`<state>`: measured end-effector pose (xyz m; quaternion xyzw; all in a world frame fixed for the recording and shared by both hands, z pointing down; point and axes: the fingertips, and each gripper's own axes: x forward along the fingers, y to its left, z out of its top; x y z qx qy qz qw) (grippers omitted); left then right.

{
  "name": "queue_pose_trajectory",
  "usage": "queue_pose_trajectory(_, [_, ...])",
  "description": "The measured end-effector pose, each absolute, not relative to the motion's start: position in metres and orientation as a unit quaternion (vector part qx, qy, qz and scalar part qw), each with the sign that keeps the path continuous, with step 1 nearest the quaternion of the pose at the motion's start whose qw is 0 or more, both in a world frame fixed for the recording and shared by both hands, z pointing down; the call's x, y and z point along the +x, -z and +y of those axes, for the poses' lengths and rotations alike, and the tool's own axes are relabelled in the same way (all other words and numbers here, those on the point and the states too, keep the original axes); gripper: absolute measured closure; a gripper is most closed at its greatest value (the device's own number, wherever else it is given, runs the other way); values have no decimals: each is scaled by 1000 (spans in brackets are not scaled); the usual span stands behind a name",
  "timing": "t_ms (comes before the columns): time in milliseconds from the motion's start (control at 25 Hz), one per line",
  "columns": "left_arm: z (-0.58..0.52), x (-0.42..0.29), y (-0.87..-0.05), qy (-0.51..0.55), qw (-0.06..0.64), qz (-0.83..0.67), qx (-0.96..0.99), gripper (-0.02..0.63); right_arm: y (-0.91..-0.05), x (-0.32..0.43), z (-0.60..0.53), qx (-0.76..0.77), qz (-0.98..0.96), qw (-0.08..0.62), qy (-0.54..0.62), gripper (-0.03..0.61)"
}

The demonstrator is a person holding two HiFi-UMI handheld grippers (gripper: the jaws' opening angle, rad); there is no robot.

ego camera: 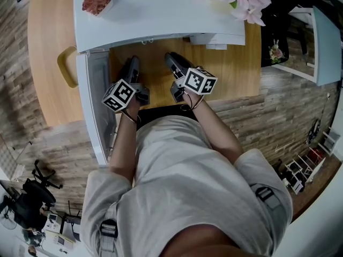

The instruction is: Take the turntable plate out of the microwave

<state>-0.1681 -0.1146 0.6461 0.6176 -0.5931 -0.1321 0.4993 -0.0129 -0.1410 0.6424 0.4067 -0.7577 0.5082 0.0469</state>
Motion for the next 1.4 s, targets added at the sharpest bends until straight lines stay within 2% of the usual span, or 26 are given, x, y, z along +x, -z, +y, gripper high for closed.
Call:
queue_pose_trajectory(440, [-132, -169, -653, 194, 518, -581, 598, 413, -658, -18, -124, 395, -746, 54, -534, 451])
queue_pose_trajectory(600, [-135, -170, -657, 198, 523, -584, 589, 416, -662, -18, -123, 384, -748, 64, -537, 446])
queue_pose_trajectory(760, [-133, -172, -657, 204, 527, -587, 581, 456, -660, -10, -135, 390, -751, 60, -529, 410])
queue_pose_trajectory(920, [-133, -172, -656, 202, 529, -585, 581, 460, -656, -2, -157, 400, -750, 46, -524, 388])
queue_pose_trajectory(1400, [-134, -172, -653, 207, 530, -588, 575, 460, -651, -19, -194, 382, -756, 27, -531, 383])
